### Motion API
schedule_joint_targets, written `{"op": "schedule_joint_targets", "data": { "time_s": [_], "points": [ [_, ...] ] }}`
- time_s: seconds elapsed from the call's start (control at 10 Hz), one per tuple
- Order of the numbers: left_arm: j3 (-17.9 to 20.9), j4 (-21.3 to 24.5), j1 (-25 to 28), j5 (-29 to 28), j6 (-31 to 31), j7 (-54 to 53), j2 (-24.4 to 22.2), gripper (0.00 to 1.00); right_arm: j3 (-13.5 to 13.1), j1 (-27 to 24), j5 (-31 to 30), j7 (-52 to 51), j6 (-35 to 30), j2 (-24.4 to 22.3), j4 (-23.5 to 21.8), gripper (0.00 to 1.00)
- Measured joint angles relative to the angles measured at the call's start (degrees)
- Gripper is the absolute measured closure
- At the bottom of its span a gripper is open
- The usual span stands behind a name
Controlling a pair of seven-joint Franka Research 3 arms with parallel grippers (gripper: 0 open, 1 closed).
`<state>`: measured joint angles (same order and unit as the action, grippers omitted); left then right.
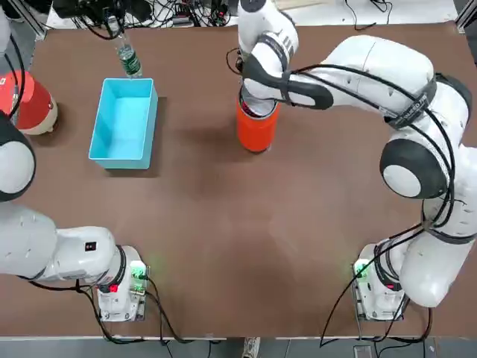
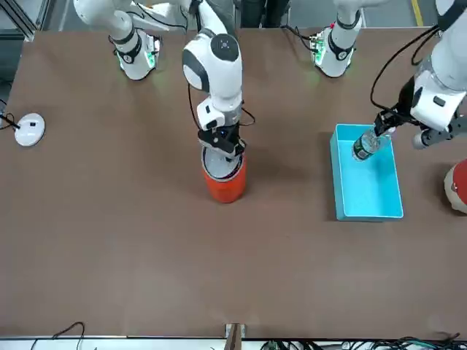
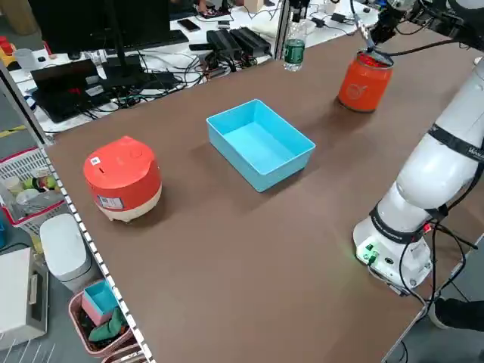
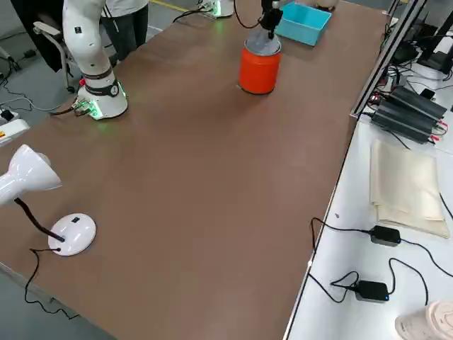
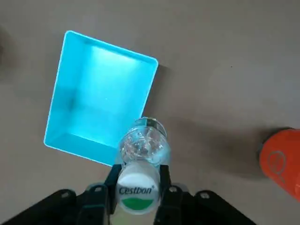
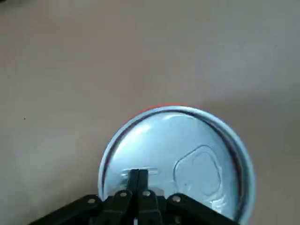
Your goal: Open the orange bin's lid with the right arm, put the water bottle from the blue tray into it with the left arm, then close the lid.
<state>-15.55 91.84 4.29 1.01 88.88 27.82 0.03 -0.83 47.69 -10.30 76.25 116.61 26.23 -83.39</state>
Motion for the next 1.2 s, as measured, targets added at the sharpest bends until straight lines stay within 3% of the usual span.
{"op": "schedule_joint_targets", "data": {
  "time_s": [0.3, 0.7, 1.2],
  "points": [
    [-5.42, -1.47, -0.02, 2.91, -0.03, 9.16, 0.03, 0.63, -0.06, -0.07, 0.10, -0.01, -5.46, -0.99, 3.50, 0.99],
    [-12.99, -1.96, -0.66, 10.38, 0.16, 19.45, 1.41, 0.63, -0.66, -3.60, 2.85, -5.52, -11.14, -5.19, 3.83, 0.99],
    [-18.72, -2.08, -3.88, 14.13, 15.20, 31.39, 8.61, 0.63, -0.91, -11.80, 5.53, -16.33, -17.85, -9.70, 3.90, 0.99]
  ]
}}
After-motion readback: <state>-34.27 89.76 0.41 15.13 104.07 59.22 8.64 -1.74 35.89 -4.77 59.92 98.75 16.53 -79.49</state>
